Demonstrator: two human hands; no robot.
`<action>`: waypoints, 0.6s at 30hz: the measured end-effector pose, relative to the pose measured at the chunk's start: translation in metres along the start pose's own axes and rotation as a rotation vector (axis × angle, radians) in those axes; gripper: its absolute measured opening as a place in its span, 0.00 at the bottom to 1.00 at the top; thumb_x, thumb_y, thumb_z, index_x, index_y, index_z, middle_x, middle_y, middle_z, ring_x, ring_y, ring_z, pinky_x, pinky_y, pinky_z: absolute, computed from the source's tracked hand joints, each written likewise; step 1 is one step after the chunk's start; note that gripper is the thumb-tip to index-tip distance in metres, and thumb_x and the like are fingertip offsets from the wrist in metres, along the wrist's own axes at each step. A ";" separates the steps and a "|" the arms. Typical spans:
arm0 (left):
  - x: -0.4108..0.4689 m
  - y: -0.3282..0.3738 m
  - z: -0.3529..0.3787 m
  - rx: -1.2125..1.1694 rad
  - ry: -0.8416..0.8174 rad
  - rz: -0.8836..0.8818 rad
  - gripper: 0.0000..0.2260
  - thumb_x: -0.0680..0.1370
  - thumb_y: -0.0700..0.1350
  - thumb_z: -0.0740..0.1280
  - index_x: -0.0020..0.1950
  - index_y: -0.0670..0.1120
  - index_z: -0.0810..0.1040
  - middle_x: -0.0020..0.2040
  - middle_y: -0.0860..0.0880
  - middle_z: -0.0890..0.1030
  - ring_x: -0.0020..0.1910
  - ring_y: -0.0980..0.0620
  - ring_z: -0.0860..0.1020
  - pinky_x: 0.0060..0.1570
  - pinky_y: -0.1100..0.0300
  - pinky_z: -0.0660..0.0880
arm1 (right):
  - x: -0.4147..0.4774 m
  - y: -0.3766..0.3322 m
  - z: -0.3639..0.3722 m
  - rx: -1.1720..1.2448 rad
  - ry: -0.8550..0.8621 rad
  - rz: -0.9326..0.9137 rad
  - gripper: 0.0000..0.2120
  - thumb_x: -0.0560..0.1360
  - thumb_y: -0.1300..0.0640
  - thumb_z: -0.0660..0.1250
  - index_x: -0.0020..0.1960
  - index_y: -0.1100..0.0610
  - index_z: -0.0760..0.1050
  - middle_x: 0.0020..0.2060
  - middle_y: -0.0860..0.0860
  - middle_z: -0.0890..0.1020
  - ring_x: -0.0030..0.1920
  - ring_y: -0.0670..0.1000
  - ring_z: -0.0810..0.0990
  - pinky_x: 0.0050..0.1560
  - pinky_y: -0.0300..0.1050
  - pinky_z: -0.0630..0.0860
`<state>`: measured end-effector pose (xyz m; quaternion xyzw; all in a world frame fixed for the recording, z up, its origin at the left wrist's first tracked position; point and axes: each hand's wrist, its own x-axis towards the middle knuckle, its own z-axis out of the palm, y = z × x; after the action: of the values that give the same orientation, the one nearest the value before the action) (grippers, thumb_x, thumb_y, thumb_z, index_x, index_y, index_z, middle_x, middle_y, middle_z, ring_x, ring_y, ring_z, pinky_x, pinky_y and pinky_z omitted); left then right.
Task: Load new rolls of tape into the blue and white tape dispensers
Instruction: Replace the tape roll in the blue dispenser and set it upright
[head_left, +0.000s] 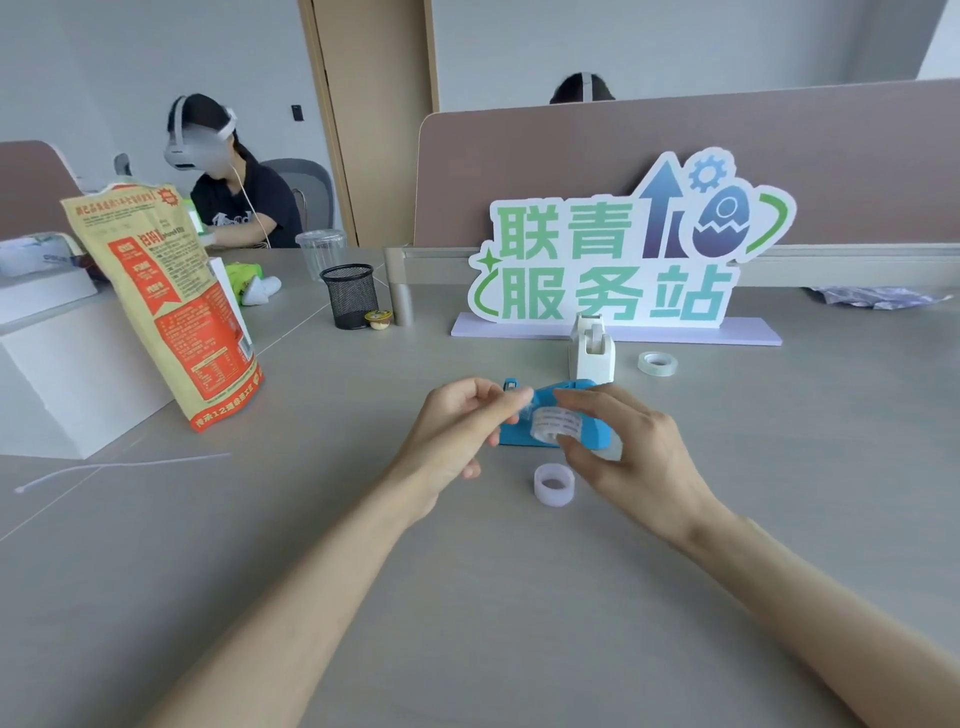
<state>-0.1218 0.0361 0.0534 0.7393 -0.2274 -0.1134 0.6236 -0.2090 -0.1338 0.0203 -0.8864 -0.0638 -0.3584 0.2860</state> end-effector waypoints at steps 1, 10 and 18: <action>0.004 0.002 0.002 -0.007 0.011 0.009 0.09 0.75 0.50 0.70 0.42 0.47 0.76 0.34 0.56 0.79 0.30 0.59 0.70 0.21 0.66 0.61 | 0.004 0.000 -0.002 0.036 0.012 0.038 0.17 0.72 0.65 0.72 0.59 0.55 0.79 0.52 0.47 0.82 0.49 0.45 0.80 0.52 0.30 0.73; 0.049 0.003 0.027 0.069 0.232 0.061 0.09 0.75 0.49 0.69 0.38 0.48 0.74 0.36 0.55 0.76 0.37 0.54 0.74 0.39 0.61 0.70 | 0.046 0.023 -0.014 0.284 0.007 0.344 0.10 0.73 0.62 0.72 0.54 0.52 0.82 0.47 0.46 0.85 0.49 0.46 0.84 0.55 0.39 0.79; 0.062 -0.022 0.035 0.243 0.285 0.189 0.07 0.76 0.47 0.68 0.40 0.45 0.75 0.42 0.52 0.75 0.46 0.52 0.73 0.44 0.63 0.67 | 0.057 0.046 -0.010 0.209 -0.098 0.342 0.11 0.72 0.60 0.74 0.53 0.53 0.83 0.47 0.50 0.86 0.48 0.46 0.85 0.54 0.43 0.80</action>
<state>-0.0794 -0.0217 0.0320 0.7929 -0.2172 0.0795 0.5637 -0.1589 -0.1829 0.0432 -0.8661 0.0368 -0.2525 0.4297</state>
